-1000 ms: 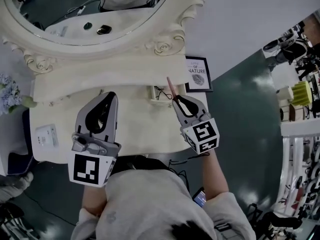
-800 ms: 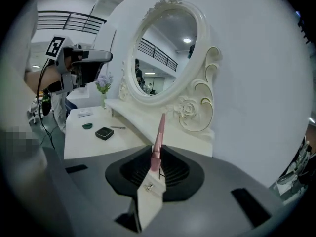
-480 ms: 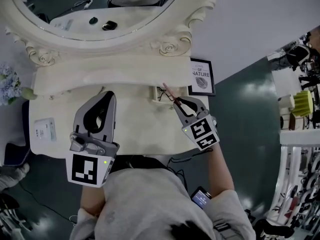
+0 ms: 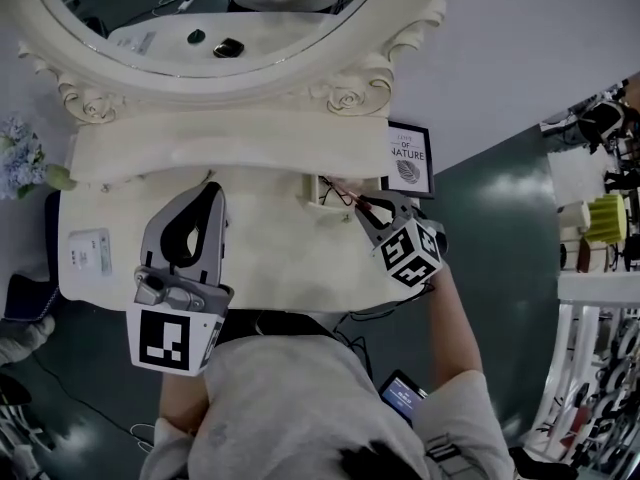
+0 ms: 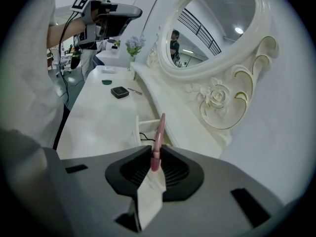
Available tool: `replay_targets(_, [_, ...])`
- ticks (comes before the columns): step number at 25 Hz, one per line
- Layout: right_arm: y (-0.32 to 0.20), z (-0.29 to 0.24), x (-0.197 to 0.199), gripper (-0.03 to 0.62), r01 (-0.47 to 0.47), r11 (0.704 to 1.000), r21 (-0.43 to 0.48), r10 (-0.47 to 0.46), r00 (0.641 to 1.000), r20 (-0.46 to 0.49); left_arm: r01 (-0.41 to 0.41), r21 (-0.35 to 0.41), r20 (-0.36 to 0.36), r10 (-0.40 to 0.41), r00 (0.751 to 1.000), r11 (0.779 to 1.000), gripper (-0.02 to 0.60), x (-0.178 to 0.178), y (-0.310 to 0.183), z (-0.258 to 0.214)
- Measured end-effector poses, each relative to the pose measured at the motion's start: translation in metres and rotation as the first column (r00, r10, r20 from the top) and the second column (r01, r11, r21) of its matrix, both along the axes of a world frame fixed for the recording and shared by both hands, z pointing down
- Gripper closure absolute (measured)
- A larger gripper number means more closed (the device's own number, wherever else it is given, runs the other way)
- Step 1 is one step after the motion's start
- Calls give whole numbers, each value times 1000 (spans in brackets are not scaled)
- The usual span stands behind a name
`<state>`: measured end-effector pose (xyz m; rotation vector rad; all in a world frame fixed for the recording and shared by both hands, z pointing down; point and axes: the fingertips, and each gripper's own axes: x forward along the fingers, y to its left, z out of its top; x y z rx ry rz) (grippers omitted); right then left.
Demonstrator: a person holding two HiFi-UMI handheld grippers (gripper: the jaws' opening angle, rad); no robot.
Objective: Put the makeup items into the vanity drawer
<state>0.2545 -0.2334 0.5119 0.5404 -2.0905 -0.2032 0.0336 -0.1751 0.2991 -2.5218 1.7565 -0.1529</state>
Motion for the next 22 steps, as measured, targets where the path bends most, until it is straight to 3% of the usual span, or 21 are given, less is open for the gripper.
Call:
replay_targets(13, [-11, 18, 3, 530, 102, 993, -67, -110, 985, -131, 42, -3, 8, -42, 999, 999, 568, -12, 1, 2])
replay_targets(17, [-16, 21, 1, 530, 128, 988, -82, -140, 977, -164, 84, 29, -40, -82, 996, 996, 568, -16, -2, -9])
replay_targets(22, [-20, 30, 0, 530, 150, 984, -101, -167, 966, -198, 71, -19, 19, -70, 997, 997, 568, -19, 5, 6])
